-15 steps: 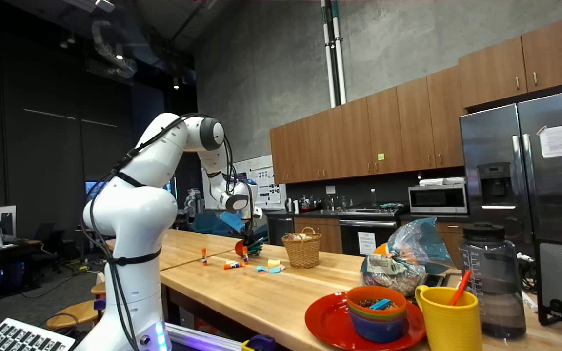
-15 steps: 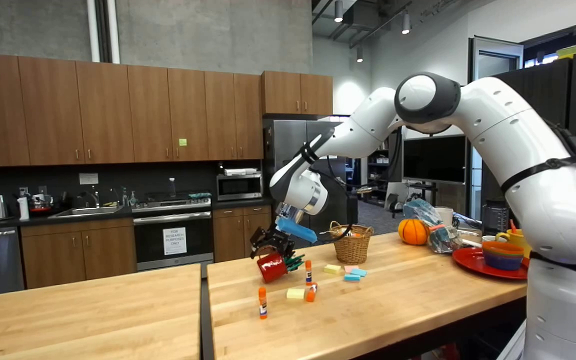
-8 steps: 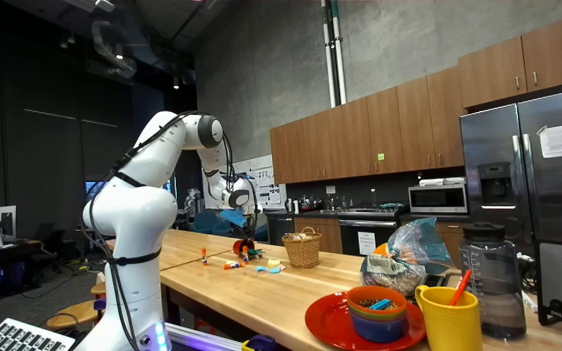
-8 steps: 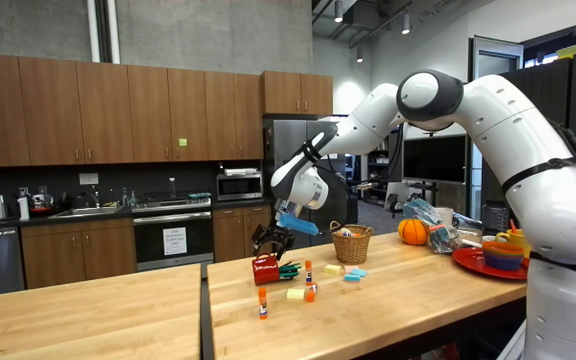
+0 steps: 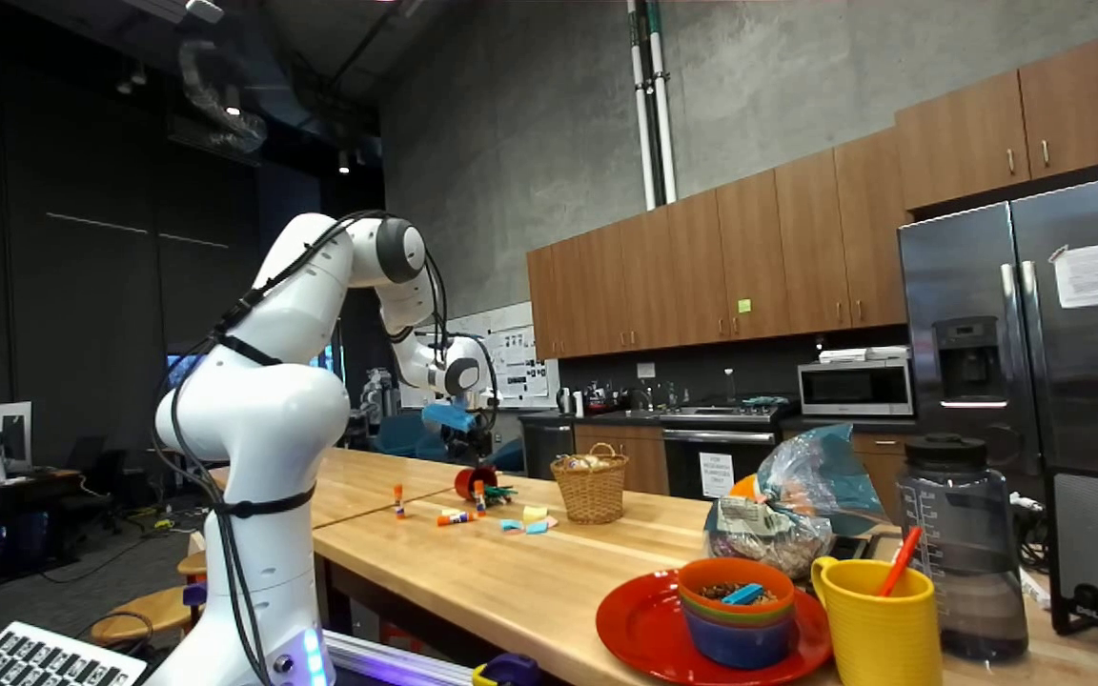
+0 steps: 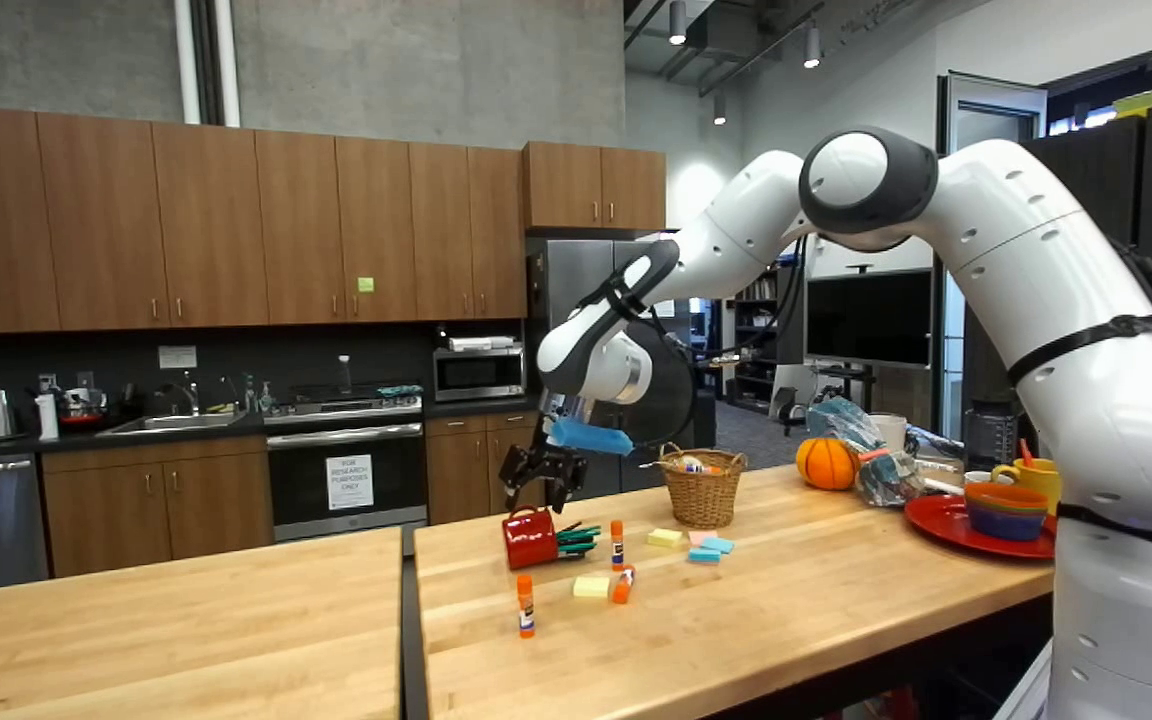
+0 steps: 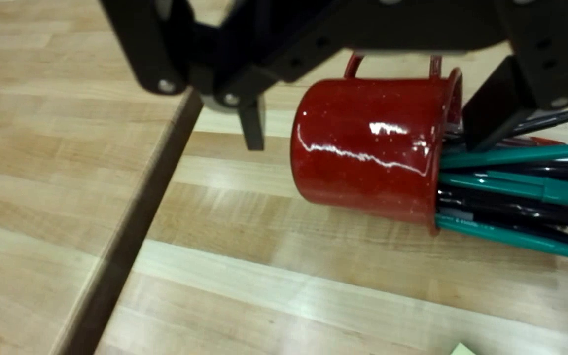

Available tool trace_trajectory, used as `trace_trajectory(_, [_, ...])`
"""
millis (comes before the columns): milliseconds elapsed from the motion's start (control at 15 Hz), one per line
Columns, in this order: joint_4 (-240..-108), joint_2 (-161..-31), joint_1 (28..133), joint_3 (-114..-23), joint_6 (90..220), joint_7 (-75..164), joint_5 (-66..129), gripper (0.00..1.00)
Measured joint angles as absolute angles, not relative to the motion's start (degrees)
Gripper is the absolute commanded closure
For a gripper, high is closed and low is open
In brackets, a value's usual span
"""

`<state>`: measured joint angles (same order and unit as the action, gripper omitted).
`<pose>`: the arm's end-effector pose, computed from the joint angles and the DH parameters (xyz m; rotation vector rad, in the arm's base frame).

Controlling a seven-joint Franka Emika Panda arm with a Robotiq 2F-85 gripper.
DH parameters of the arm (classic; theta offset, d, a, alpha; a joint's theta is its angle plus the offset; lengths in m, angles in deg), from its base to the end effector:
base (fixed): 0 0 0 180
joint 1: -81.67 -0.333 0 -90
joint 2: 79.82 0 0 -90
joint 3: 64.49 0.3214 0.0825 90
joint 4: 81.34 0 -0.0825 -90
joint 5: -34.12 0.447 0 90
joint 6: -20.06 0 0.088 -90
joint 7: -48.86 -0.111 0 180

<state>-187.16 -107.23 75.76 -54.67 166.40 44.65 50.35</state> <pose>0.6904 0.1838 0.2501 -2.8352 0.0648 -0.2557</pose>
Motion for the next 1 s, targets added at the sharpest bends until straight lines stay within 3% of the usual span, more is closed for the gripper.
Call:
trace_trajectory(400, [-186.81,-106.4,72.57,-57.0,161.48,41.6,43.27,0.0])
trace_trajectory(1000, [-182.44,-105.57,76.7,-55.02,146.98,69.02,41.18,0.0])
